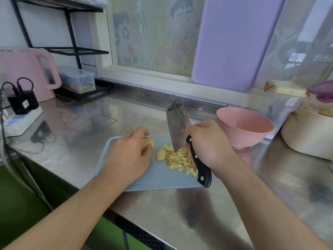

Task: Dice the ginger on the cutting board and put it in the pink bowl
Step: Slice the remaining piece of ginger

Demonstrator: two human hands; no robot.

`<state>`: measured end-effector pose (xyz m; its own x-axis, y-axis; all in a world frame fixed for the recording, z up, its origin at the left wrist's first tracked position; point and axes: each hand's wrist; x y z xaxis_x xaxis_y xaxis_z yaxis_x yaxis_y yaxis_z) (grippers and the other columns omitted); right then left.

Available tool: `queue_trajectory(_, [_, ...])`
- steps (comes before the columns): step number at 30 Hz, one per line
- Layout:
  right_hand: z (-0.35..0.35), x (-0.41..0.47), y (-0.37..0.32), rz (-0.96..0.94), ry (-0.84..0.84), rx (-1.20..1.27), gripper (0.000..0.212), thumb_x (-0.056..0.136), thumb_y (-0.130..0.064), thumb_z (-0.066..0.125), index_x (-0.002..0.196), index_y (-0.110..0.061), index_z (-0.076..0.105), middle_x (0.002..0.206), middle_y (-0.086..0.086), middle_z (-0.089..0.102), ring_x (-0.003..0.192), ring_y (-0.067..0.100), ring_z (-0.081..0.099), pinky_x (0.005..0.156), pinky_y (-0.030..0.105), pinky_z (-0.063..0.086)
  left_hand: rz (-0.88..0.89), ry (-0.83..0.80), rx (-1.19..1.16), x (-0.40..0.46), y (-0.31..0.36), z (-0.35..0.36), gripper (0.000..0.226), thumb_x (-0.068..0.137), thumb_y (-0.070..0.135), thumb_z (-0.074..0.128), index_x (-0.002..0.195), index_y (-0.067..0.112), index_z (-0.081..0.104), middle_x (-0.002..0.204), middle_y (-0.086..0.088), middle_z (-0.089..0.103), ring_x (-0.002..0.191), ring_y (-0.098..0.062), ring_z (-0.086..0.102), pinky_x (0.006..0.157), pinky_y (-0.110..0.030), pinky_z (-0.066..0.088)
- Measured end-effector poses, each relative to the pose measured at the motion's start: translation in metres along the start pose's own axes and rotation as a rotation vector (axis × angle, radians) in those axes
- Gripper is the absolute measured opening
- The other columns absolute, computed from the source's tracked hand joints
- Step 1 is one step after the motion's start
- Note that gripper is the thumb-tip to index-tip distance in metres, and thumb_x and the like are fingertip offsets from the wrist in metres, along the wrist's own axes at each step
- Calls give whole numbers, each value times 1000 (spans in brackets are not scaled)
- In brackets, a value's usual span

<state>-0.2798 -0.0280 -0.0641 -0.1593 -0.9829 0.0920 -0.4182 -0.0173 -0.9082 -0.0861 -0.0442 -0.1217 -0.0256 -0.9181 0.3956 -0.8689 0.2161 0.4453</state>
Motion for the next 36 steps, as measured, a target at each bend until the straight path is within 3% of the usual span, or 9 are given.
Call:
queue_trajectory(5, [2, 0, 1, -10, 6, -5, 36, 99, -14, 50, 74, 13, 51, 58, 18, 49, 41, 22, 39, 47, 35, 41, -305, -62, -115, 7, -11, -8, 20, 90, 53, 60, 95, 34, 59, 92, 8, 64, 87, -16, 61, 73, -37, 55])
queue_trajectory(8, [3, -1, 0, -20, 3, -17, 32, 98, -14, 51, 67, -5, 52, 58, 17, 49, 42, 23, 39, 47, 35, 40, -263, -80, 18, 5, -21, -10, 27, 92, 56, 57, 96, 29, 59, 103, 6, 55, 101, -21, 56, 83, -40, 54])
queue_trajectory(11, [4, -2, 0, -11, -15, -7, 30, 99, -14, 51, 70, -9, 52, 60, 17, 46, 44, 22, 37, 47, 34, 39, -169, -112, -125, 5, -28, -15, 34, 94, 52, 59, 123, 35, 59, 119, 13, 52, 107, -14, 56, 93, -38, 52])
queue_trajectory(14, [3, -3, -1, -18, -9, -24, 32, 100, -14, 50, 68, -8, 48, 59, 16, 46, 39, 21, 37, 49, 34, 38, 12, -263, -149, 9, -33, -23, 40, 94, 48, 65, 133, 45, 57, 128, 26, 46, 107, -4, 55, 88, -23, 43])
queue_trajectory(17, [2, -4, -2, -13, 0, -12, 36, 99, -12, 50, 63, -7, 48, 55, 15, 50, 37, 21, 39, 43, 29, 39, 90, -443, -35, 16, -37, -31, 55, 90, 39, 76, 139, 46, 52, 133, 25, 47, 108, -2, 50, 83, -14, 36])
queue_trajectory(20, [2, -5, -2, -7, -6, -11, 37, 99, -13, 50, 63, -7, 48, 54, 15, 49, 38, 21, 38, 41, 30, 39, 68, -519, -24, 22, -38, -40, 51, 87, 42, 81, 129, 52, 53, 115, 23, 54, 96, 1, 56, 74, -13, 40])
queue_trajectory(24, [3, -7, -4, 5, -17, 5, 34, 99, -11, 49, 66, -5, 50, 58, 19, 50, 40, 21, 37, 39, 28, 38, 47, -468, -8, 25, -41, -42, 50, 76, 56, 86, 118, 48, 61, 102, 16, 65, 89, -3, 63, 76, -23, 48])
queue_trajectory(32, [1, -8, -5, 23, -23, 28, 33, 101, -12, 50, 69, -4, 55, 59, 18, 50, 41, 23, 41, 37, 29, 44, 118, -252, 28, 14, -29, -23, 44, 85, 58, 77, 121, 35, 64, 92, 25, 53, 83, 4, 52, 66, -13, 37])
queue_trajectory(36, [1, -7, -4, 26, -23, 24, 33, 101, -12, 49, 71, -2, 58, 56, 18, 49, 35, 21, 38, 38, 29, 44, 87, -329, 8, 15, -29, -25, 60, 84, 57, 77, 138, 39, 55, 119, 25, 55, 108, -4, 52, 89, -22, 42])
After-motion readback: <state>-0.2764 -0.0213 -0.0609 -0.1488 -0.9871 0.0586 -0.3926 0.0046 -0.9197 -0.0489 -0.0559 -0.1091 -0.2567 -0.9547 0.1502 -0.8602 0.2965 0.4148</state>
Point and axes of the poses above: each hand's wrist, its own x-axis towards the middle knuckle, its own z-axis out of the palm, y = z × x
